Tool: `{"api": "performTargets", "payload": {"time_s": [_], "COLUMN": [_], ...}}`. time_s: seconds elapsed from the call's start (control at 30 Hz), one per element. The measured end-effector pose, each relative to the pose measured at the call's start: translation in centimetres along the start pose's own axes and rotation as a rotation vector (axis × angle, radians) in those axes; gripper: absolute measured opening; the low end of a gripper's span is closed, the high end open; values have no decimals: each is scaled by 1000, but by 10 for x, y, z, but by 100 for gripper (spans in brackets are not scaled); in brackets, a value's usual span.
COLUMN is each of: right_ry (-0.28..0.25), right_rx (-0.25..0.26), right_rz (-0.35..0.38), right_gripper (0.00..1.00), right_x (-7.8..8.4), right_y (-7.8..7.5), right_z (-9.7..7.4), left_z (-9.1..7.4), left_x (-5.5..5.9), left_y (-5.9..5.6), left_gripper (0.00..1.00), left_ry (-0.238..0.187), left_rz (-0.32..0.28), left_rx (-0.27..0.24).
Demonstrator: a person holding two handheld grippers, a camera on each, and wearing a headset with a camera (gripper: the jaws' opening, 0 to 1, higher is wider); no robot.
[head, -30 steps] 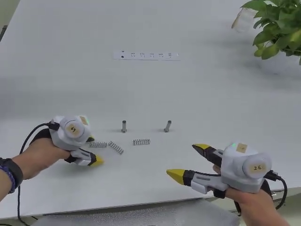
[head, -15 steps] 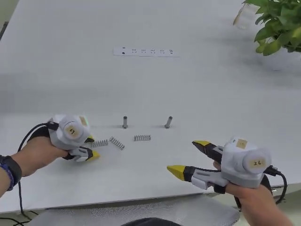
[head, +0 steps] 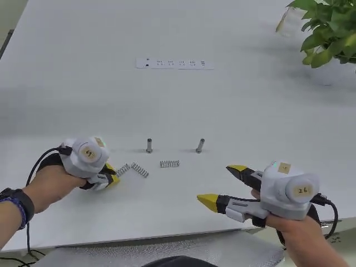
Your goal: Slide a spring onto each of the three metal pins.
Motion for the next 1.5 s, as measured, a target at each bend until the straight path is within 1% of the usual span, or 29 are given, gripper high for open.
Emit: {"api": "performTargets", "payload": {"time_s": [0.03, 0.13, 0.17, 0.23, 0.3, 0.4, 0.47, 0.53, 0.6, 0.7, 0.8, 0.93, 1.1, 1.23, 1.5], "right_ry": [-1, -3, -3, -2, 3, 10, 10, 12, 12, 12, 12, 15, 17, 11, 14], "right_rx": [1, 3, 4, 3, 2, 6, 4, 3, 1, 1, 2, 2, -7, -11, -32], "right_rz": [-1, 1, 1, 1, 1, -5, -6, -7, -8, -9, -11, -13, -20, -16, -25], "right_gripper": [65, 65, 65, 65, 65, 65, 65, 65, 65, 65, 65, 65, 66, 66, 66], "right_x": [0, 0, 1, 1, 2, 3, 3, 4, 4, 3, 3, 3, 1, -2, -4], "right_y": [0, -2, -2, -2, -2, -2, -2, -2, -2, -1, -1, -1, 0, 0, 0], "right_z": [-1, -2, -2, -3, -3, -2, -2, -1, -1, -1, -1, -1, 1, 2, 6], "left_z": [-1, -4, -5, -6, -6, -5, -5, -4, -3, -2, -1, -1, -5, -8, -25], "left_x": [2, 7, 9, 12, 15, 16, 16, 15, 14, 14, 15, 14, 16, 18, 10], "left_y": [-1, -6, -6, -4, -2, -2, -3, -5, -5, -5, -4, -3, -11, -10, -22], "left_gripper": [3, 3, 3, 4, 4, 4, 6, 11, 12, 8, 3, 2, 2, 2, 2], "left_ry": [3, 22, 23, 23, 10, -20, -23, -28, -31, -39, -44, -26, -25, -42, -87], "left_rz": [-2, 24, 38, 45, 25, -32, -49, -62, -71, -93, -97, -97, -101, -92, -59], "left_rx": [0, 11, 6, -9, -20, -23, -28, -30, -35, -67, -89, -80, -60, -55, -50]}}
Point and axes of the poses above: the centre of the closed fingertips' face, and the gripper's own axes: z roughly forward along the fingers, y roughly to its left, x roughly out of its underside, the point moved 10 cm from there along -z, roughly backward along the fingers, and after that the axes turned 8 degrees about y, right-handed, at the moved point
